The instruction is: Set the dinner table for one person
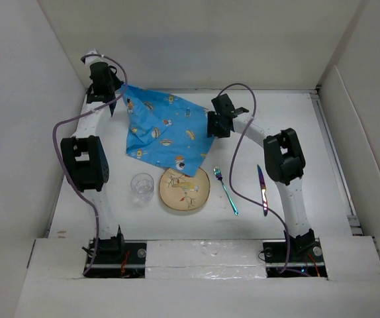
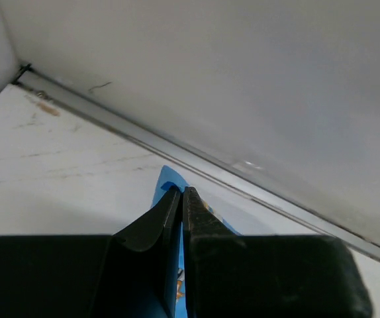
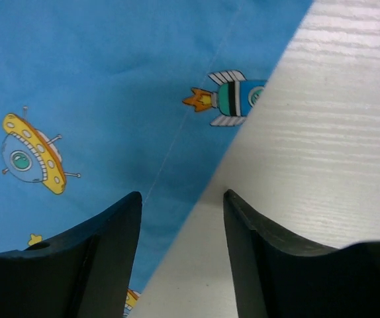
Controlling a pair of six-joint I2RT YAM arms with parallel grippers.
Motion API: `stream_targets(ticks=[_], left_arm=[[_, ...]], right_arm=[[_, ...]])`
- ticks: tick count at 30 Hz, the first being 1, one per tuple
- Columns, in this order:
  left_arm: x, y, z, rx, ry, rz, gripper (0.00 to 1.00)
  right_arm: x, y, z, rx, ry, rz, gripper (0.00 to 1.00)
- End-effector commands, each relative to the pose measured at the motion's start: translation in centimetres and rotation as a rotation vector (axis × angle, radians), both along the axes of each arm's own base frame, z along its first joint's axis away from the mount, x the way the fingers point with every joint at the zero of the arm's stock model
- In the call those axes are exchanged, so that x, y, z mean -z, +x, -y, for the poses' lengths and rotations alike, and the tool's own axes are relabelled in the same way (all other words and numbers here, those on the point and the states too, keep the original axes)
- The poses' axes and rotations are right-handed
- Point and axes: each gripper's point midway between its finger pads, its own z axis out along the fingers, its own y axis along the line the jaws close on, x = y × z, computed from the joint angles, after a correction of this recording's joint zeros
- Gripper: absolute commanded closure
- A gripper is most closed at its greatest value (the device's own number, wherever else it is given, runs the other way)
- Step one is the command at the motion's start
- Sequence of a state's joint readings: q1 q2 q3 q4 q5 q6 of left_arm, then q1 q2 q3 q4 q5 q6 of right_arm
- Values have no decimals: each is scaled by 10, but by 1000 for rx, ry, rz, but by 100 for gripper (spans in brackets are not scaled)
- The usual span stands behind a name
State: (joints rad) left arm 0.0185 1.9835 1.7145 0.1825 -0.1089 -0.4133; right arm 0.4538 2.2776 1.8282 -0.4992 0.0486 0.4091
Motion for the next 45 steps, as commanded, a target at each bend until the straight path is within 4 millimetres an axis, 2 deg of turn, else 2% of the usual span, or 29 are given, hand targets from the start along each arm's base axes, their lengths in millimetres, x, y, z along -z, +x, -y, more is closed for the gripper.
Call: stream_targets(ticks=[1,2,3,4,5,6,9,11,12,14,15,16,17,18,19,20,21,22,23,25,28,29,31,34,37,38,42,44,45], left_arm=[[-33,13,-27,-12,-8,91,100],[-29,15,-32,-16,-7,84,100],[-16,20,-43,-26,-8,66,97],[-11,24,-41,-14,-10,58,90],[5,27,-49,-23,-15,26,83],[5,29,-48,-18,-14,27,66],[21,34,-49,-18,-14,-3,32],[31,33,-48,-18,-24,-31,25],[32,32,-48,-19,-28,-35,23],[16,25,-46,-44,-11,-16,23],[22,19,-45,-53,15,-34,31],[16,14,-36,-67,47,-25,39],[-8,7,-31,-69,73,31,46],[10,-3,-23,-59,94,-3,63],[8,-8,-17,-51,127,2,69],[-1,-13,3,-18,153,26,71],[9,-18,12,-9,183,-1,75],[16,-24,28,7,244,-35,74],[18,-26,27,14,272,-51,74],[34,-31,60,111,305,-93,66],[70,-41,92,230,338,-196,60],[86,-46,97,259,374,-250,59],[104,-57,117,324,416,-293,58],[127,-74,137,374,507,-350,54],[142,-81,140,382,553,-401,46],[150,-83,139,389,558,-428,46],[162,-90,145,422,567,-439,45],[170,-92,153,461,587,-453,45],[172,-94,167,492,602,-449,46]], right_arm=[[25,-23,19,16,-154,-94,46],[25,-23,22,22,-170,-88,50],[26,-22,27,26,-193,-85,61],[25,-22,28,28,-200,-88,67],[28,-22,29,31,-209,-99,77],[28,-23,31,31,-226,-103,81],[22,-16,27,7,-225,-91,92],[16,-9,22,-2,-212,-75,100],[17,-8,19,-14,-200,-79,100],[11,-7,17,-13,-193,-75,91],[10,-4,19,-6,-198,-52,80],[-3,-5,11,-19,-184,-18,69],[-5,-11,3,-39,-177,-10,51],[1,-15,2,-52,-160,-8,46],[-4,-19,-3,-64,-154,3,43],[-2,-24,-8,-76,-156,0,41],[3,-27,-6,-82,-167,-12,41],[9,-32,-6,-92,-194,-28,42],[11,-32,-6,-92,-195,-29,43],[17,-41,-12,-128,-228,-55,45],[31,-50,-13,-156,-253,-82,53],[26,-51,-18,-165,-248,-67,58],[26,-48,-21,-177,-239,-50,67],[29,-47,-23,-199,-250,-76,72],[28,-44,-28,-223,-246,-81,89],[31,-42,-16,-197,-252,-92,99],[24,-29,8,-131,-186,-60,100],[10,-24,15,-111,-144,-36,100],[7,-21,16,-106,-116,-27,100]])
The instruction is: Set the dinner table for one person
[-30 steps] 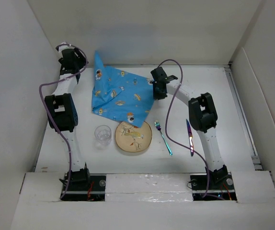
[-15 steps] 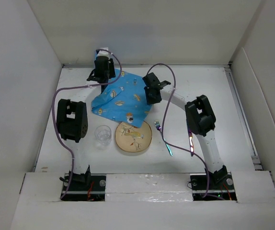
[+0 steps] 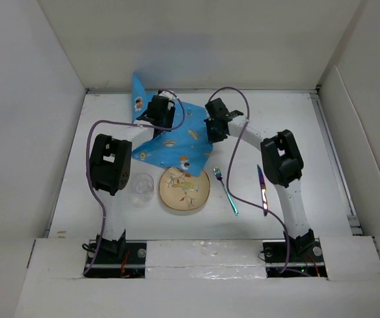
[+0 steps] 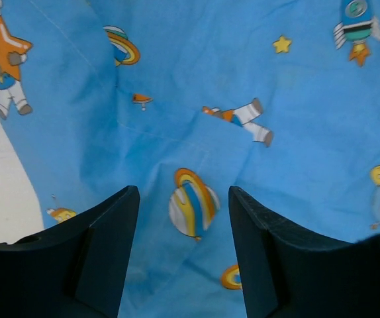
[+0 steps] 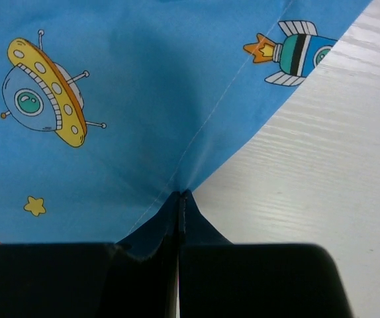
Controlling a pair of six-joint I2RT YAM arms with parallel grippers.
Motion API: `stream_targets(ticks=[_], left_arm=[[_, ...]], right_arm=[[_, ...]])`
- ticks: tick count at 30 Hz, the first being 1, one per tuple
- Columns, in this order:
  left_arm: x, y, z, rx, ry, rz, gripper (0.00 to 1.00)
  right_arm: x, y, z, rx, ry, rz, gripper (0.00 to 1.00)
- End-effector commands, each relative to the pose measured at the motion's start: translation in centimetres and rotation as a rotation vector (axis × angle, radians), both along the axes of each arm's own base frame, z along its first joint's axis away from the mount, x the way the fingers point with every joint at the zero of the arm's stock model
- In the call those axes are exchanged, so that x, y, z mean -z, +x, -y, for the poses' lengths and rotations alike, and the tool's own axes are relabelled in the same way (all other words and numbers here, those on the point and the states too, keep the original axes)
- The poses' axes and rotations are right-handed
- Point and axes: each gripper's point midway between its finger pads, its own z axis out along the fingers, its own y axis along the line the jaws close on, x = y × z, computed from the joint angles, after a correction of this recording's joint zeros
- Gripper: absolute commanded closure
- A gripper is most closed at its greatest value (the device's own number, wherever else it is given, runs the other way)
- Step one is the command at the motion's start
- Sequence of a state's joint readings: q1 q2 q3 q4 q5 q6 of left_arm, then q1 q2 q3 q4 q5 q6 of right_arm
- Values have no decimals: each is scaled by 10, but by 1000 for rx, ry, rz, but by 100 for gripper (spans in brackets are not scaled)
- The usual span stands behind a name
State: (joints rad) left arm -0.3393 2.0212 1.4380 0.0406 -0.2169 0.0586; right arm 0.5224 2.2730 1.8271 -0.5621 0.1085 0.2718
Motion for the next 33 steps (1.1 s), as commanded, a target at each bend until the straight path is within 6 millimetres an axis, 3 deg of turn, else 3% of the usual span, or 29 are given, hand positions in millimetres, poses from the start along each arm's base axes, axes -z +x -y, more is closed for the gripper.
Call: stream_targets(ticks=[1,3,5,8,13,15,17,23,28,33], left_arm=[[-2,-2,19,77,43,7,48],[7,-4,33,103,105,9,52],[15,0,26,64,166,10,53],[14,5,40,93,173,3,55],[-4,5,69,207,91,37,59],[-9,13,67,188,117,42,59],[9,12,64,188,147,-17,60],[24,18,68,188,156,-56,62],[22,20,72,203,147,-55,68],[29,20,74,218,155,-84,70]], right_arm=[[0,6,33,55,34,-17,100],[-6,8,35,56,50,-10,100],[-9,11,37,60,59,-6,100],[-8,9,36,55,67,-8,100],[-4,15,43,67,73,-12,100],[-5,17,47,76,79,-11,100],[-9,19,47,79,82,-1,100],[-18,23,61,108,102,17,100],[-20,25,70,124,109,23,100],[-20,23,65,112,135,14,100]])
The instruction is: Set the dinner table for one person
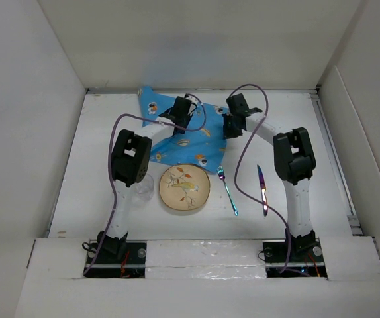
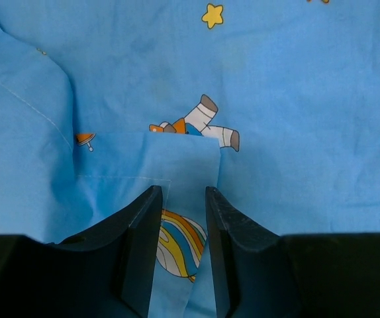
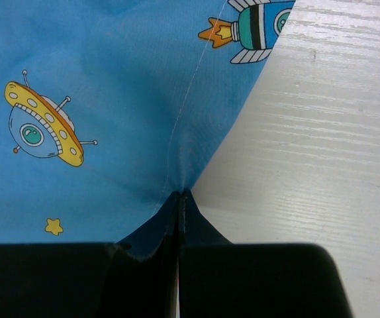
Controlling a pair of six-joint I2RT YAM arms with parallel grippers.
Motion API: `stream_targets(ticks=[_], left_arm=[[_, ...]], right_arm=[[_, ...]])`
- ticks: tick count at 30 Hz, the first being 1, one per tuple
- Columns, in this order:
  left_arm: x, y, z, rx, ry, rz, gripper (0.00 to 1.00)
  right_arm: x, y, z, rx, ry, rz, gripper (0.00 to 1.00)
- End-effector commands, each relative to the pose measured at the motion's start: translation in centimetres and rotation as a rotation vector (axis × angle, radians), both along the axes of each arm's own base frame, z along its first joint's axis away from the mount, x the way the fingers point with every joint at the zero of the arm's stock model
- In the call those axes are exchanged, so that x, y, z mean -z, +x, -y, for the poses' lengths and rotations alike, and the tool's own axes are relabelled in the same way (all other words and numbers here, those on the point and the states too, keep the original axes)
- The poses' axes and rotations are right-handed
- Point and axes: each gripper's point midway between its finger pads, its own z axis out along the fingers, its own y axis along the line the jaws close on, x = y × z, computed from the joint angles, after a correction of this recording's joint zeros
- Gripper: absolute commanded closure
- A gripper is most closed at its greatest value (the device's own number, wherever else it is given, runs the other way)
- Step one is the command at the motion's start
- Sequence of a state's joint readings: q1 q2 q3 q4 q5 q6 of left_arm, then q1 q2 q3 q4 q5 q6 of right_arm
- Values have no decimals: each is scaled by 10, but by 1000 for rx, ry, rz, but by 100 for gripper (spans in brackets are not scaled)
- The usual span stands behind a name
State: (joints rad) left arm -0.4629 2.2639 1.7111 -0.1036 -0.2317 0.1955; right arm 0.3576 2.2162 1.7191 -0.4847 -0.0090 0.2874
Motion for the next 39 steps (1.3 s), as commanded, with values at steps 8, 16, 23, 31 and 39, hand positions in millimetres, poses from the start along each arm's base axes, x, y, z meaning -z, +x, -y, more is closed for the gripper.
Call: stream_targets(ticks=[8,16,23,31,39], left_arm=[[-6,2,22,109,-30,-40,69],[-8,5,24,117,-32,-37,69],[-10,12,23,100,-19,-23,100],[-68,9,13,43,-109,120,100],[-153,-6,-38,-194,-366,312,100]], right_arm=[[-23,7,9,19,30,43,100],[-21,10,17,36,37,37,100],[-30,16,31,73,58,61,100],[-44,44,53,147,98,104,100],[-46,78,85,230,165,132,100]])
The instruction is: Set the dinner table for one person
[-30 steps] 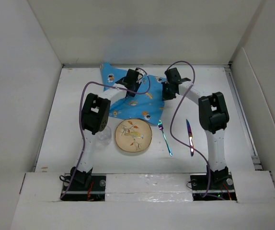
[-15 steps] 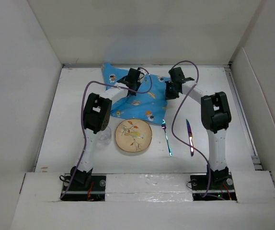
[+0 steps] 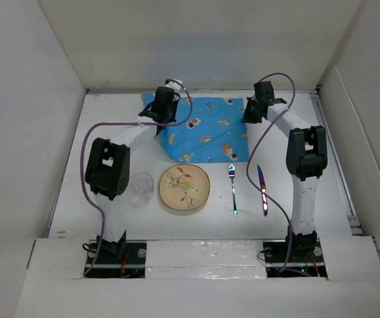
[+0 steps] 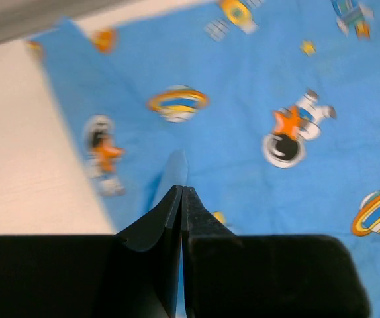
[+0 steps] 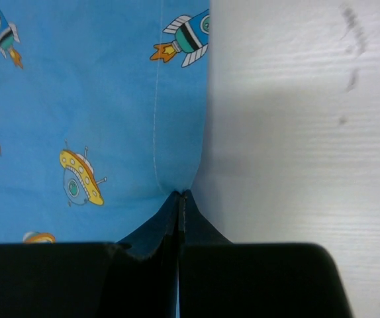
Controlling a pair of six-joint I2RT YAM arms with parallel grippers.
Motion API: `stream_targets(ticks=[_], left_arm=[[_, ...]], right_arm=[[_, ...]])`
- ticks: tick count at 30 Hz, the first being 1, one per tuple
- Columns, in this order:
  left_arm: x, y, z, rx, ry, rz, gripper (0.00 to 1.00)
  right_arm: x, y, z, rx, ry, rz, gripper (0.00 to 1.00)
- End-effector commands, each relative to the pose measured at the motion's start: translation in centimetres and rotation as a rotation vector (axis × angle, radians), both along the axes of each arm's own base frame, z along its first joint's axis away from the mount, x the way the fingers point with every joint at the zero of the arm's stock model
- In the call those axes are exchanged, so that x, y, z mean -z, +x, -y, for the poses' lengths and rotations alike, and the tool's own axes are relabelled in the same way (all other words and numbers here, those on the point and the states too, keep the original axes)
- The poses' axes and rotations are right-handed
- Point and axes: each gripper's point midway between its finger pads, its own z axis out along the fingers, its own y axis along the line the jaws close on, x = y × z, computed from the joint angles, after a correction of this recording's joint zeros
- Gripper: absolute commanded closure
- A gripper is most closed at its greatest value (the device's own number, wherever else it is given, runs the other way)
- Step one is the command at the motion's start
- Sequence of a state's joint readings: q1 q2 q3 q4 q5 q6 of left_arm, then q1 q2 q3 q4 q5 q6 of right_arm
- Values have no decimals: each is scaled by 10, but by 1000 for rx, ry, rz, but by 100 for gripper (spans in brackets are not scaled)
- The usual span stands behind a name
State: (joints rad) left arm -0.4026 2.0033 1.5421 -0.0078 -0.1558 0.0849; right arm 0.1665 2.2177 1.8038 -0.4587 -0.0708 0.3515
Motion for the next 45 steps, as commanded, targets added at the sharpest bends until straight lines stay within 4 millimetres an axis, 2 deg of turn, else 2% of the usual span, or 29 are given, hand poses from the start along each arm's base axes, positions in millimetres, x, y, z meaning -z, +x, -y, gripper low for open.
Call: stream_targets(ticks=[1,2,3,5,6,8,9,11,12,15,19,23,24,26,29,30,32,34,35,36,37,38,39,40,41,42,43,44,45], left_arm=[[-82,-4,-22,-164,-181,196,100],[-84,-8,-29,-209,-193,202,100],[-69,-17,-38,-274,-209,179,100],[-79,-28,-53,-344,-248,212,100],[-64,-38,-67,-413,-232,199,100],[-57,-52,-78,-505,-265,185,100],[-45,-61,-91,-577,-242,173,100],[-33,-74,-102,-662,-285,148,100],[-17,-86,-108,-699,-273,122,100],[1,-109,-122,-800,-302,111,100],[6,-129,-138,-889,-325,142,100],[7,-134,-165,-974,-398,148,100],[15,-138,-166,-969,-416,122,100],[9,-139,-167,-958,-446,145,100],[15,-148,-169,-969,-438,125,98],[20,-152,-171,-975,-428,121,89],[19,-154,-172,-966,-433,129,57],[19,-157,-168,-949,-451,114,56],[14,-156,-167,-946,-465,128,56],[18,-159,-160,-917,-471,115,56],[5,-156,-152,-877,-504,157,55],[3,-157,-147,-844,-491,167,51],[8,-159,-140,-813,-496,140,49],[13,-160,-137,-805,-494,123,48],[17,-161,-138,-809,-488,114,46],[34,-163,-139,-817,-462,92,37],[34,-163,-139,-818,-461,92,33],[40,-161,-139,-816,-458,69,33],[55,-163,-140,-837,-440,23,33]], right_arm=[[-9,26,11,31,50,52,100],[-12,29,10,31,52,56,100],[-8,29,10,30,52,46,100],[-6,27,17,44,47,39,100],[-4,26,24,61,43,35,100],[-12,25,30,74,46,64,100],[-4,17,32,86,39,41,100],[-14,16,38,96,48,74,100],[-7,9,38,101,50,58,100],[-12,6,45,116,45,64,100],[-16,-4,57,141,17,59,100],[-27,-6,76,184,6,76,100],[-32,-6,75,180,12,86,100],[-35,-6,75,179,14,96,100],[-41,-7,72,166,26,101,84],[-40,-9,71,161,27,98,80],[-47,-11,71,160,30,118,75],[-41,-23,74,177,20,108,71],[-51,-21,74,176,24,137,70],[-52,-25,74,179,27,141,67],[-47,-30,70,172,26,133,64],[-54,-33,71,174,23,143,60],[-55,-36,73,179,10,137,59],[-49,-45,62,156,10,119,59],[-66,-49,55,142,19,167,60],[-56,-69,33,104,14,163,78],[-56,-69,33,104,14,163,78],[-66,-76,25,88,23,189,87],[-62,-83,17,69,25,183,99]])
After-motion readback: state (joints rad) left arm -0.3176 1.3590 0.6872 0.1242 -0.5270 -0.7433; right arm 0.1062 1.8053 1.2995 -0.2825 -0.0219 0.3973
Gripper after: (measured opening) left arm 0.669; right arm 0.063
